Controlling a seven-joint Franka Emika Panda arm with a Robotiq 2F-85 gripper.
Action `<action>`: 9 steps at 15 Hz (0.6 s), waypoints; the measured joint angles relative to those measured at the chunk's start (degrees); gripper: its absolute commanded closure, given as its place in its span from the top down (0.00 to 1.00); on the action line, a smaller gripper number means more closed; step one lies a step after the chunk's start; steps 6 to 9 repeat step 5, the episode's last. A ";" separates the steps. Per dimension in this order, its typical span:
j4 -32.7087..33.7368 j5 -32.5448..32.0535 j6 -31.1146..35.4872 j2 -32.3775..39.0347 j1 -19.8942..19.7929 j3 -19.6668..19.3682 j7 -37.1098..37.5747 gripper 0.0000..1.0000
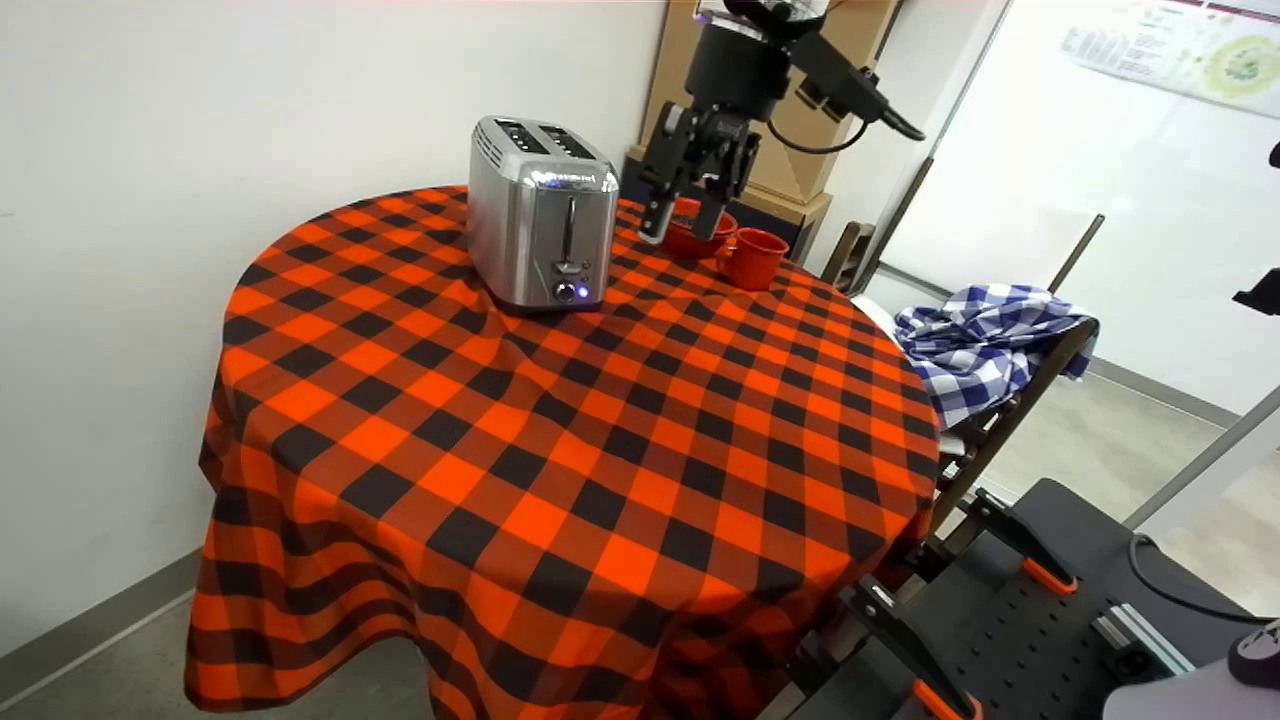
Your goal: Press down on the press handle of the toaster
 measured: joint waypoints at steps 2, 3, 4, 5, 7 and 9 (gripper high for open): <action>-2.20 -3.34 -3.70 -4.25 0.48 -1.19 0.01 1.00; -2.74 -3.63 -4.15 -5.45 0.82 -1.68 0.05 1.00; -2.82 -3.62 -4.14 -5.73 1.12 -2.01 0.05 1.00; -2.78 -3.62 -4.05 -5.47 1.28 -2.12 0.05 1.00; -2.78 -3.62 -4.05 -5.47 1.28 -2.12 0.05 1.00; -2.78 -3.62 -4.05 -5.47 1.28 -2.12 0.05 1.00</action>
